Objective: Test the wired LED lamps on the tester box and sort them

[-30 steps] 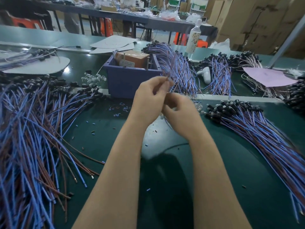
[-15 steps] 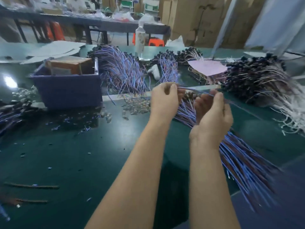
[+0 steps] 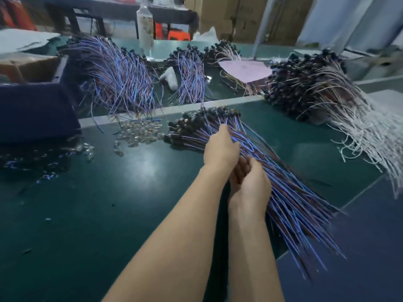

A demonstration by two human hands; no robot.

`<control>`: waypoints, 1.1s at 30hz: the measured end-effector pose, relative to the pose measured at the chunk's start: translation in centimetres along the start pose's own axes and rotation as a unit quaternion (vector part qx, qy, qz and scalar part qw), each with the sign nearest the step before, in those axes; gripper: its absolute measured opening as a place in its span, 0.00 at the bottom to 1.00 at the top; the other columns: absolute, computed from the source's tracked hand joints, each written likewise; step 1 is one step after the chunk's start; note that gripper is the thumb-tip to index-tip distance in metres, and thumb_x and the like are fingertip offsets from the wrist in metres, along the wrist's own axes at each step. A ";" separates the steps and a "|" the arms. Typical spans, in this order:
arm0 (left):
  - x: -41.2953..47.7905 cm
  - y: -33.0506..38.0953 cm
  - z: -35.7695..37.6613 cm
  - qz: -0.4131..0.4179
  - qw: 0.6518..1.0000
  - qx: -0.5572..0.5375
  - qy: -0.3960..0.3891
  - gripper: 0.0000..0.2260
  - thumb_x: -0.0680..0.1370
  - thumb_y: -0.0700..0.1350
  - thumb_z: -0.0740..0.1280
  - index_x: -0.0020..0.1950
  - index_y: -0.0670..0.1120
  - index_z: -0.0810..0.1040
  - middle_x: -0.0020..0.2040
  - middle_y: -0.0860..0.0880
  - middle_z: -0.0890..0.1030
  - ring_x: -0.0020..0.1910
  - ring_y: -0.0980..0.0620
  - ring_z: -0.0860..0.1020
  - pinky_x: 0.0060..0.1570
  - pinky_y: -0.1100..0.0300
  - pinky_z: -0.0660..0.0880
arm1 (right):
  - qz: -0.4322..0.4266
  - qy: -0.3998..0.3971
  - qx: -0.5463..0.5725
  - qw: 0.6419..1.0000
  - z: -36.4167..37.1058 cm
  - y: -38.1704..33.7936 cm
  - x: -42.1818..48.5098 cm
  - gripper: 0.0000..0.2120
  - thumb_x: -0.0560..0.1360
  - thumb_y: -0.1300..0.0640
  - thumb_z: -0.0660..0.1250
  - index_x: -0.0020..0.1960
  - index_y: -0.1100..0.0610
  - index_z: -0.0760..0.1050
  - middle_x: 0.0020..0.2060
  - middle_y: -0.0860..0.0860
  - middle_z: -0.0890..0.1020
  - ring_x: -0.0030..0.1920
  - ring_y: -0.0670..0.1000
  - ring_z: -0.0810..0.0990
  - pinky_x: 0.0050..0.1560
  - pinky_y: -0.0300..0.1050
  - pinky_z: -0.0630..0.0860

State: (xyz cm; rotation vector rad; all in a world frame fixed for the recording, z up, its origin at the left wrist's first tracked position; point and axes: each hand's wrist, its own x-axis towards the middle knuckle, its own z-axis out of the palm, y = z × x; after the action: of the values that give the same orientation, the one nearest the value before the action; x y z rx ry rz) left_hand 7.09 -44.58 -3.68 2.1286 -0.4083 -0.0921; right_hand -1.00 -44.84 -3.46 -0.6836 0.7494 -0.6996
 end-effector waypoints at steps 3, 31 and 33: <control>0.0 -0.4 -0.8 -0.010 0.996 -0.085 0.015 0.08 0.76 0.45 0.67 0.51 0.45 0.72 0.38 0.50 0.77 0.47 0.45 0.77 0.42 0.59 0.68 | 0.006 -0.006 0.026 1.000 0.8 0.3 -0.4 0.10 0.80 0.60 0.59 0.57 0.62 0.75 0.41 0.52 0.82 0.42 0.48 0.82 0.41 0.38 0.78; -17.5 -18.1 -37.9 -0.137 0.606 -0.449 0.642 0.09 0.79 0.37 0.56 0.43 0.49 0.69 0.40 0.51 0.72 0.35 0.56 0.71 0.41 0.60 0.69 | -0.254 -0.551 -0.614 0.505 17.9 25.6 -26.8 0.24 0.77 0.60 0.56 0.70 0.44 0.67 0.62 0.60 0.71 0.60 0.62 0.70 0.61 0.50 0.68; -17.3 -18.4 -38.0 -0.136 0.601 -0.451 0.646 0.09 0.79 0.37 0.56 0.43 0.50 0.69 0.41 0.52 0.72 0.37 0.57 0.72 0.42 0.60 0.70 | -0.291 -0.554 -0.626 0.465 18.2 26.0 -26.9 0.19 0.78 0.57 0.58 0.67 0.46 0.71 0.60 0.58 0.72 0.60 0.61 0.69 0.58 0.50 0.68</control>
State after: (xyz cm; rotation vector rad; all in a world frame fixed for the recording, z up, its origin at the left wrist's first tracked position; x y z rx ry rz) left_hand 3.88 0.69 0.89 0.7735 0.7281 0.8639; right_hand 6.85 -4.01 -3.37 -2.5344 -0.4746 0.0195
